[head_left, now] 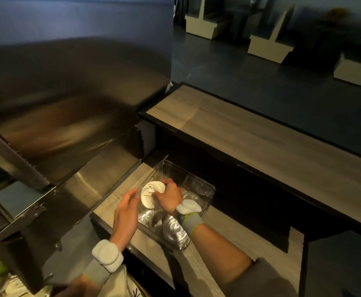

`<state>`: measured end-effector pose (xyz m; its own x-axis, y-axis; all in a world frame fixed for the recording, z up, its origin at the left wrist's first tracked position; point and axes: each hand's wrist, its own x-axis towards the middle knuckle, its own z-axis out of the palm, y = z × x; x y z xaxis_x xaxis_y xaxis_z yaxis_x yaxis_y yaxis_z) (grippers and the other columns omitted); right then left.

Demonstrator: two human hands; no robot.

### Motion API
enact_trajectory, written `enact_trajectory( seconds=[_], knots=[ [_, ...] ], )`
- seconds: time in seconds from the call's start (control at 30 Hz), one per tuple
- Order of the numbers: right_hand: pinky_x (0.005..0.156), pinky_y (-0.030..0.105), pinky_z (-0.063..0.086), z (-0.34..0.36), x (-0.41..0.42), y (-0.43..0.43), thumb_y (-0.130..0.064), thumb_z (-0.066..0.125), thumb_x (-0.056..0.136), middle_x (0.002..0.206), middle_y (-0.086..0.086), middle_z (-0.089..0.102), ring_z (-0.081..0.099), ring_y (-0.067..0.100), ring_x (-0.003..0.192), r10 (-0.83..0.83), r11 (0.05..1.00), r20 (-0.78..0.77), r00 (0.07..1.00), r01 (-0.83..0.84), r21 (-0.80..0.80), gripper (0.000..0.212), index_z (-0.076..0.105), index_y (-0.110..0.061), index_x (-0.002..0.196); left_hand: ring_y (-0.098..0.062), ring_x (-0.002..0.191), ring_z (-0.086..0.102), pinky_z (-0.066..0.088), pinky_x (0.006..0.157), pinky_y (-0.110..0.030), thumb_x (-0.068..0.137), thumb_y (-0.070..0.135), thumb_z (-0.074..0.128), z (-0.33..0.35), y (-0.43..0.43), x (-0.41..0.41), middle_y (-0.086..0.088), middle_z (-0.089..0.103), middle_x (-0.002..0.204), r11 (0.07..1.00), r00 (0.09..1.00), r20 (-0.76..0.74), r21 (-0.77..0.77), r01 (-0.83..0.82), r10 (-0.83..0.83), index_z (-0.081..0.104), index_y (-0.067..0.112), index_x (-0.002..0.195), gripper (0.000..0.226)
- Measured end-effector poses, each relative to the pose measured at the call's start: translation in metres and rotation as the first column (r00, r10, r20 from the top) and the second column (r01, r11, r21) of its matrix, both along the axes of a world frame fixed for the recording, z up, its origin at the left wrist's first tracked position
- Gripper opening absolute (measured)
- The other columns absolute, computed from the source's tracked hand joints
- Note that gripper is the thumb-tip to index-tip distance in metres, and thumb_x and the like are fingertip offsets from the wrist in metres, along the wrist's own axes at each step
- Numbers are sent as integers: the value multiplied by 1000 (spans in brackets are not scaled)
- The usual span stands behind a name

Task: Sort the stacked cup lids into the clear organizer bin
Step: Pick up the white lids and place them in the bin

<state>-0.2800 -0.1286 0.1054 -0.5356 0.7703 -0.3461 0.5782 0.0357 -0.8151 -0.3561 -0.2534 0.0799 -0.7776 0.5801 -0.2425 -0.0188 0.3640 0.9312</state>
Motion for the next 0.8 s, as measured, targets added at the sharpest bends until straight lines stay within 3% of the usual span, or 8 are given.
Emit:
enact_trajectory(
  seconds=[0.17,0.27,0.37,0.43,0.5,0.6,0.73,0.8],
  knots=[
    [94,30,46,-25,-20,1,-25,71,80,125,15,61,57,32,117,31,1000,195,980,-31,-3,52,52,-10,126,-6,114,47,35,90,-20,102,25,42,-10,1,1,14,53,123,999,1000,-3,-41,9,-9,53,24,139,38],
    [93,32,47,-36,-23,-4,-29,69,79,123,16,60,57,34,115,33,999,223,974,-33,-5,50,50,-12,122,-4,107,50,34,76,-9,102,21,42,-18,1,2,12,55,123,999,999,40,-51,17,-15,53,24,139,38],
    [90,34,48,-47,-24,-13,-30,68,77,120,15,63,60,36,110,-7,1000,234,972,3,21,47,49,-15,117,-10,109,56,40,78,-13,102,17,41,-25,2,0,9,60,122,995,997,58,-80,52,-48,53,25,138,39],
    [88,35,49,-53,-24,-20,-27,67,79,118,15,64,61,37,109,-26,999,231,973,18,35,44,47,-15,116,-17,114,59,47,88,-23,101,14,42,-30,4,0,1,63,127,991,995,71,-110,79,-71,54,24,138,41],
    [89,36,48,-57,-25,-26,-24,64,82,117,15,62,60,37,109,-26,998,224,974,14,56,42,44,-13,117,-18,118,55,44,94,-28,101,13,41,-33,4,-1,-4,61,135,985,995,61,-146,90,-82,53,23,139,41],
    [92,39,47,-62,-26,-31,-21,59,87,119,16,59,58,38,111,-5,996,237,972,-16,88,39,41,-9,119,-12,115,50,40,90,-22,102,16,42,-38,6,0,-3,57,139,979,995,39,-175,102,-97,51,22,141,40],
    [95,41,47,-68,-29,-32,-22,54,89,124,18,57,56,38,114,19,996,272,962,-41,75,45,39,-5,128,-8,110,48,36,74,-8,101,23,46,-43,9,0,2,56,135,978,994,49,-176,108,-101,50,25,141,40],
    [98,42,46,-71,-32,-33,-23,53,90,128,19,55,55,39,118,40,999,295,955,-49,23,51,36,-3,134,-9,112,48,39,82,-13,101,23,47,-45,10,0,-1,57,138,978,994,46,-177,108,-101,50,23,142,41]
  ],
)
